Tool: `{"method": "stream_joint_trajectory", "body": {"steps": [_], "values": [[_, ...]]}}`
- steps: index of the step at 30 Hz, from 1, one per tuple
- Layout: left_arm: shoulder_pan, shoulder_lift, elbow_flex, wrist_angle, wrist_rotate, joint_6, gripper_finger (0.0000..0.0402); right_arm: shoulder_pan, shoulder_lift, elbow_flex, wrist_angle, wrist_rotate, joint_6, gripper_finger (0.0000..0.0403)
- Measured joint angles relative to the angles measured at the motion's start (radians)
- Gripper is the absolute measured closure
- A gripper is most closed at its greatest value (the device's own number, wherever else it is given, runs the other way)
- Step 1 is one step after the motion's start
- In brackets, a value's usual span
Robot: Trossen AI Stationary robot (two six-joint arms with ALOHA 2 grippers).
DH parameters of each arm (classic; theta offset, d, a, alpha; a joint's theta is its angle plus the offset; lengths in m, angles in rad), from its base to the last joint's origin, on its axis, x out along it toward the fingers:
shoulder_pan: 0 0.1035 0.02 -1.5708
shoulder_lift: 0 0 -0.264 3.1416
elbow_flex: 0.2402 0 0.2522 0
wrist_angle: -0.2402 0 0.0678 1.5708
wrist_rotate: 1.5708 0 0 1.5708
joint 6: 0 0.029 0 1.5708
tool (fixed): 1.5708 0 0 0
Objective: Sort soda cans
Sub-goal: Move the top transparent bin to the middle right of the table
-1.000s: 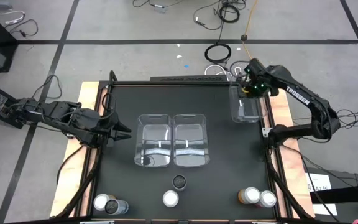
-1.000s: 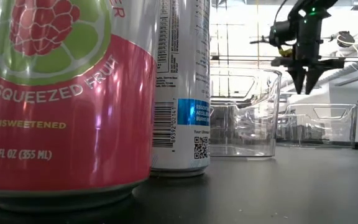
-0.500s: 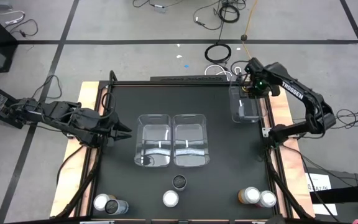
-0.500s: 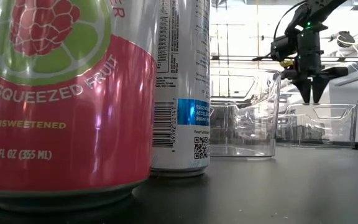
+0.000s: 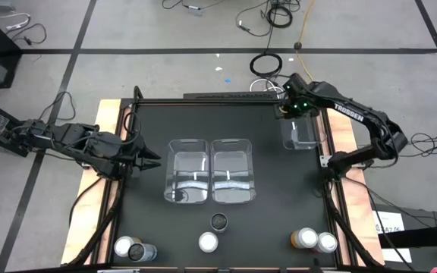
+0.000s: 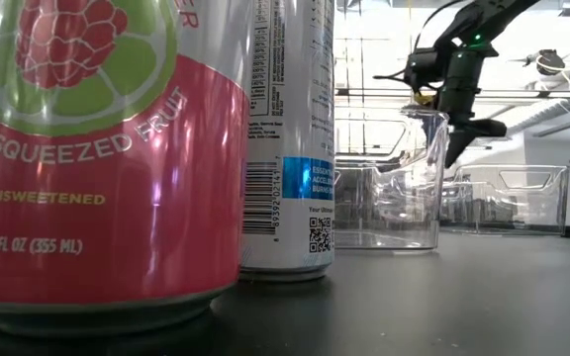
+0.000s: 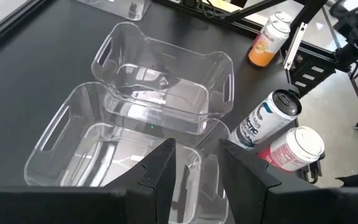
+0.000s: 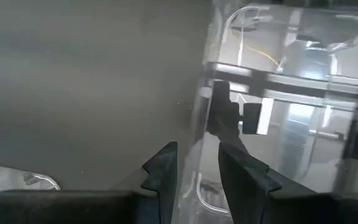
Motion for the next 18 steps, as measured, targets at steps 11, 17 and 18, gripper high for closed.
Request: {"method": "stream_joint_trajectory", "body": {"steps": [11, 17, 18], "values": [[0.000, 0.000, 0.000, 0.000, -0.002, 0.000, 0.0273, 0.039, 0.153, 0.000, 0.005, 0.049, 0.019, 0.0293], [0.000, 0.000, 0.000, -0.001, -0.002, 0.000, 0.0273, 0.048, 0.197, 0.000, 0.018, 0.054, 0.028, 0.0299], [0.000, 0.000, 0.000, -0.001, -0.002, 0.000, 0.0273, 0.053, 0.204, 0.000, 0.016, 0.052, 0.029, 0.0307]]}}
